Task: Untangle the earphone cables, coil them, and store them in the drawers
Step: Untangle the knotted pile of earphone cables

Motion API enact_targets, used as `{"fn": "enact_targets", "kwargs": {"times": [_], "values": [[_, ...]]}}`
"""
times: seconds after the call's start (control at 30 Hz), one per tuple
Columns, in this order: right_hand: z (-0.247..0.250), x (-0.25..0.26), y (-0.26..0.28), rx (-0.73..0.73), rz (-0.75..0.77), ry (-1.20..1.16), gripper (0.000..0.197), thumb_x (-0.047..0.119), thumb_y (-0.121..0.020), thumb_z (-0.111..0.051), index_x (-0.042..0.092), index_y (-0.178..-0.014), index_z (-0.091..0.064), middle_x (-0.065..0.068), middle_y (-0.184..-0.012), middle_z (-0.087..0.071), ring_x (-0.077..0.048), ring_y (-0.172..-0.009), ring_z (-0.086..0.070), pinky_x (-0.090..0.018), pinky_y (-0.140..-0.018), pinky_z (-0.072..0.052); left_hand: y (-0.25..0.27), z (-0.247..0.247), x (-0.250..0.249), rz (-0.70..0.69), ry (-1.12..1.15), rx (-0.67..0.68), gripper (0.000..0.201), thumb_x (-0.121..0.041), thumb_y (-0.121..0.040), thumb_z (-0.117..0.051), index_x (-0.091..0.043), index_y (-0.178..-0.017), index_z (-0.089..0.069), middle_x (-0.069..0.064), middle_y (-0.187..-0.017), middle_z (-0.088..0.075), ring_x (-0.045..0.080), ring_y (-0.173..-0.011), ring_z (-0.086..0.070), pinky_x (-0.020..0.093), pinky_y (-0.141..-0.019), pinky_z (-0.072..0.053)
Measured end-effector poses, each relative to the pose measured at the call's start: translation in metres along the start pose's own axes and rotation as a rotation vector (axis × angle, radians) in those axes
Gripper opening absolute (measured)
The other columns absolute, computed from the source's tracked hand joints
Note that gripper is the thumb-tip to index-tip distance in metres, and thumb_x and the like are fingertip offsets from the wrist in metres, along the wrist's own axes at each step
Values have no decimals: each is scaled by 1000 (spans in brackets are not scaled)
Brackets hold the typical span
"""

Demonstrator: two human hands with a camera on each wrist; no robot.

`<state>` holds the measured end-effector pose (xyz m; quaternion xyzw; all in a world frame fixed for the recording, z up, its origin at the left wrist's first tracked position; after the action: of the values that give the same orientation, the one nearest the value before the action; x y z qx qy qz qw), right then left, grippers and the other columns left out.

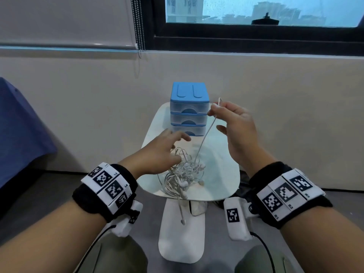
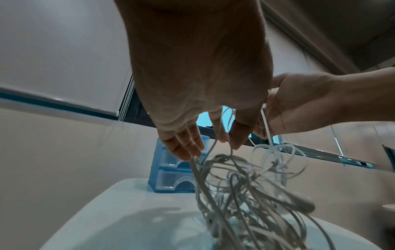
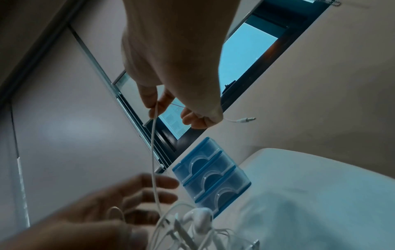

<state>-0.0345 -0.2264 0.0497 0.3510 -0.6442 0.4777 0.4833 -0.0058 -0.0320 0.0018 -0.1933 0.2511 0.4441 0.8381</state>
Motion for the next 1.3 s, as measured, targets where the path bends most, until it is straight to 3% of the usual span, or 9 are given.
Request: {"fn": "enact_targets", "kwargs": {"times": [0.17,0.3,0.43,0.57,0.73,0.9,1.03,1.13,1.3], "values": [[6,-24,-6,-95,3,190,30,32,-93,-70,13,-70,-67,-12,-104,-70,-6,-93,-60,-29,-84,-44,3,-6,-21,-187,-66,76,21,-32,-85,-69,-38,-105,-66,-15,-112,-55,1,-104,-53,24,-87,-42],[13,-26,-5,-174,7,275,29,28,-92,-71,12,-67,-71,-1,-111,-59,15,-88,-54,-16,-76,-40,4,-38,-11,-179,-307,224,46,-72,-78,-62,-35,-106,-66,-12,-116,-54,12,-106,-56,36,-95,-49],[21,-8,-6,-319,141,244,35,6,-79,-65,-1,-49,-51,2,-92,-64,3,-73,-58,-24,-67,-43,-7,-47,-11,-144,-522,137,31,-58,-90,-60,-27,-95,-60,-5,-108,-56,22,-97,-55,35,-75,-41],[10,9,-11,-241,210,281,32,6,-76,-61,-11,-55,-43,-34,-65,-53,-9,-58,-64,-30,-59,-43,-21,-32,-9,15,-575,-63,36,-44,-93,-56,-22,-68,-41,-3,-80,-49,27,-76,-54,33,-59,-31],[5,14,-20,-151,253,404,34,12,-68,-58,8,-53,-28,-14,-56,-27,-17,-57,-35,-32,-56,-32,-18,-12,-3,149,-527,-214,25,-42,-94,-54,-23,-106,-42,1,-84,-56,30,-77,-55,36,-65,-40],[15,-5,-23,-90,137,572,34,4,-74,-66,16,-59,-38,4,-55,-37,-17,-57,-32,-29,-56,-29,-13,-11,3,23,-475,-108,31,-47,-95,-55,-33,-123,-54,-7,-112,-54,20,-98,-56,33,-73,-36],[10,-28,-16,190,-134,614,23,27,-89,-74,16,-80,-57,-5,-58,-63,-20,-52,-50,-28,-52,-39,-17,-6,-1,-103,-530,-149,20,-39,-95,-56,-22,-89,-64,-7,-106,-54,19,-92,-53,31,-72,-31],[-4,-25,1,454,-261,628,47,51,-100,-56,7,-90,-67,-12,-59,-67,-20,-45,-51,-29,-54,-40,-19,-2,-8,-102,-505,-204,28,-37,-93,-56,-25,-69,-49,-8,-93,-54,18,-75,-53,27,-56,-28],[-27,-17,21,715,-274,650,50,49,-101,-57,0,-96,-67,-13,-72,-74,-19,-55,-62,-27,-59,-42,-23,3,-16,17,-582,-230,27,-49,-87,-58,-24,-77,-57,-4,-88,-59,23,-77,-58,32,-61,-37]]}}
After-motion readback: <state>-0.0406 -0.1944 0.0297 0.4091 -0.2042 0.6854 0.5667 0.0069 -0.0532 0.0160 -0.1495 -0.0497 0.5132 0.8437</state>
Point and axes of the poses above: each hand's wrist, its own y-axis away from the middle knuckle, its own z-axis out of the back of the hand, x = y × z, the point moved 4 cm from there along -y, towards the middle knuckle
